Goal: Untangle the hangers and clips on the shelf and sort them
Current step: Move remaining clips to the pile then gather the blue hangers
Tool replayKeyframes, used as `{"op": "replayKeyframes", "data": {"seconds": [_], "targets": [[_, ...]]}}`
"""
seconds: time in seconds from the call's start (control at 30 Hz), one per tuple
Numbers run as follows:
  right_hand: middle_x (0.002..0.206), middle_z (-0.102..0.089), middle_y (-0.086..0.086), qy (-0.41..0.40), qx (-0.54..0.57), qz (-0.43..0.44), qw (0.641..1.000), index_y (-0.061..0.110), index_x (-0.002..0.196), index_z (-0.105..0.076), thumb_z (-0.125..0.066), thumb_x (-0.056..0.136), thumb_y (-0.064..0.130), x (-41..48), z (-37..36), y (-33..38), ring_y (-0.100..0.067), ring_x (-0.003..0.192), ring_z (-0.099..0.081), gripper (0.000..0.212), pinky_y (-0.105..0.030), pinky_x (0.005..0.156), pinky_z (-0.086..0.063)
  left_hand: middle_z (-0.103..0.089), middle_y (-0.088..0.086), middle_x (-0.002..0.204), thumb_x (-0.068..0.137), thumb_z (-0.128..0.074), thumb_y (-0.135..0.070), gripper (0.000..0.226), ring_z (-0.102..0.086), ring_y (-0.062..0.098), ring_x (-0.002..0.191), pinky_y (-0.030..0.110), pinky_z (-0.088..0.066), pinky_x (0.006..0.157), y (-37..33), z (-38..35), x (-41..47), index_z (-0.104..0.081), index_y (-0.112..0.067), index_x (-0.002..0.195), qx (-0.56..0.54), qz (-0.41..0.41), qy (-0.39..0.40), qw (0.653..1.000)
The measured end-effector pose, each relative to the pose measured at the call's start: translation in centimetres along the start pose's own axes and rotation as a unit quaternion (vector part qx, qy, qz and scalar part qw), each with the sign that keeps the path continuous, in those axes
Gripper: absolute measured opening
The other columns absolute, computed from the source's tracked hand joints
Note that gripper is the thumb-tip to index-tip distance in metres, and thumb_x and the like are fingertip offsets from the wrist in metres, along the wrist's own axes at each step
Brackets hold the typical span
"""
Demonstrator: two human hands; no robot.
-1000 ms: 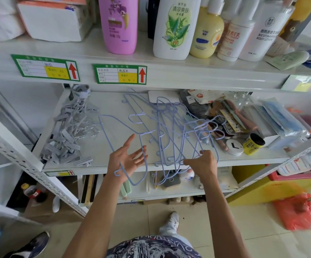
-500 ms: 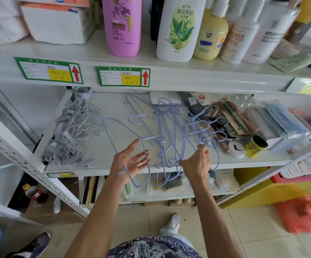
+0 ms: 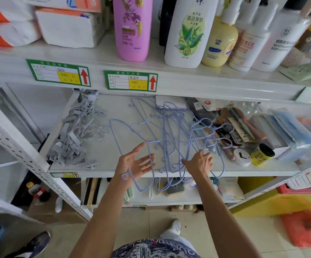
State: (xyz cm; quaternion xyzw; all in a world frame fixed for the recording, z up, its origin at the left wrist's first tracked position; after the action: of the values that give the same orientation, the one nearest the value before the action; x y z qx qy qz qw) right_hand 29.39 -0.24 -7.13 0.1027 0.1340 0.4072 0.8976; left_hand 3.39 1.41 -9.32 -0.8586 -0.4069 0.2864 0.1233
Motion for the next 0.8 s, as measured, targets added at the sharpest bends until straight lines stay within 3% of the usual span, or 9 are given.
{"op": "replayKeyframes", "data": {"seconds": [0.1, 0.2, 0.3, 0.37, 0.47, 0.6, 0.67, 0.73, 0.8], "targets": [[0.153, -0.021, -0.025, 0.084, -0.038, 0.012, 0.996, 0.004, 0.144, -0.032, -0.082, 0.068, 0.058, 2.0, 0.1, 1.1, -0.041, 0.141, -0.022, 0.105, -0.051, 0.113, -0.028, -0.040, 0.031, 0.145, 0.091, -0.052, -0.022, 0.046, -0.054, 0.040, 0.127, 0.052, -0.049, 0.097, -0.1, -0.2, 0.1, -0.059, -0.023, 0.136, 0.024, -0.009, -0.003, 1.000], [0.151, -0.030, -0.026, 0.126, 0.002, 0.046, 0.991, 0.006, 0.139, -0.042, -0.077, 0.076, 0.053, 4.3, 0.7, 3.0, -0.040, 0.140, -0.029, 0.087, -0.049, 0.112, -0.032, -0.040, 0.033, 0.145, 0.088, -0.054, -0.021, 0.047, -0.052, 0.042, 0.127, 0.052, -0.050, 0.094, -0.3, 0.0, 0.4, -0.060, -0.023, 0.135, 0.026, -0.017, -0.016, 0.999], [0.134, -0.051, -0.025, 0.080, 0.054, 0.059, 0.994, 0.003, 0.129, -0.052, -0.064, 0.082, 0.023, 5.8, 1.6, 3.1, -0.039, 0.124, -0.047, 0.052, -0.043, 0.099, -0.044, -0.040, 0.033, 0.145, 0.087, -0.055, -0.021, 0.049, -0.051, 0.044, 0.125, 0.052, -0.050, 0.093, -0.2, 0.2, 0.5, -0.059, -0.023, 0.135, 0.023, -0.017, -0.026, 0.999], [0.133, -0.048, -0.023, 0.014, 0.077, 0.017, 0.997, 0.003, 0.128, -0.051, -0.058, 0.081, 0.013, 5.6, 2.3, 1.3, -0.040, 0.124, -0.043, 0.049, -0.045, 0.101, -0.039, -0.042, 0.033, 0.143, 0.086, -0.055, -0.022, 0.050, -0.053, 0.044, 0.121, 0.052, -0.050, 0.092, -0.2, 0.1, 0.4, -0.059, -0.023, 0.136, 0.030, -0.015, -0.024, 0.999], [0.136, -0.036, -0.023, -0.071, 0.090, -0.071, 0.991, 0.001, 0.132, -0.038, -0.061, 0.079, 0.013, 4.7, 3.3, -2.6, -0.040, 0.125, -0.034, 0.060, -0.048, 0.103, -0.033, -0.045, 0.032, 0.141, 0.087, -0.054, -0.023, 0.050, -0.054, 0.044, 0.120, 0.053, -0.049, 0.096, -0.5, 0.0, 0.5, -0.058, -0.023, 0.137, 0.030, -0.017, -0.024, 0.999], [0.135, -0.045, -0.027, -0.037, 0.114, -0.136, 0.984, -0.004, 0.129, -0.047, -0.057, 0.086, 0.024, 5.5, 2.5, -6.9, -0.040, 0.124, -0.044, 0.052, -0.049, 0.101, -0.036, -0.046, 0.030, 0.136, 0.087, -0.054, -0.021, 0.051, -0.053, 0.044, 0.121, 0.054, -0.044, 0.104, -0.4, 0.1, 0.7, -0.056, -0.022, 0.138, 0.023, -0.020, -0.012, 0.999], [0.120, -0.059, -0.026, -0.006, 0.206, -0.116, 0.972, -0.005, 0.120, -0.057, -0.057, 0.088, 0.023, 6.7, 2.3, -7.9, -0.039, 0.108, -0.059, 0.042, -0.048, 0.093, -0.047, -0.047, 0.029, 0.133, 0.085, -0.054, -0.020, 0.053, -0.053, 0.043, 0.120, 0.053, -0.044, 0.104, -0.1, 0.1, 0.8, -0.056, -0.022, 0.139, 0.021, -0.019, -0.006, 1.000], [0.100, -0.062, -0.017, 0.008, 0.309, -0.122, 0.943, -0.001, 0.112, -0.064, -0.057, 0.086, 0.020, 7.5, 2.5, -8.9, -0.032, 0.074, -0.063, 0.034, -0.043, 0.068, -0.056, -0.047, 0.028, 0.133, 0.082, -0.056, -0.019, 0.057, -0.053, 0.042, 0.119, 0.052, -0.044, 0.104, 0.2, 0.0, 0.9, -0.055, -0.021, 0.139, 0.019, -0.020, 0.005, 1.000], [0.078, -0.056, -0.012, -0.007, 0.350, -0.146, 0.925, 0.004, 0.097, -0.070, -0.056, 0.088, 0.018, 7.7, 3.2, -9.8, -0.024, 0.050, -0.051, 0.022, -0.031, 0.047, -0.045, -0.045, 0.028, 0.135, 0.078, -0.060, -0.019, 0.061, -0.053, 0.041, 0.119, 0.052, -0.044, 0.103, 0.2, -0.2, 0.9, -0.055, -0.021, 0.139, 0.018, -0.019, 0.011, 1.000]]}}
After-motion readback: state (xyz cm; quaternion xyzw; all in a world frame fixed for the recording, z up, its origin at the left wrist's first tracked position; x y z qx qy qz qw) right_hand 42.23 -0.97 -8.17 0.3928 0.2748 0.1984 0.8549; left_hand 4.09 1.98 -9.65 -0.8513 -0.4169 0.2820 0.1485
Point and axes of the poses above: each hand's wrist, its own x-axis towards the middle knuckle, its own z-axis out of the back of the hand, y = z × x, the point moved 7 cm from there along x, towards the middle knuckle
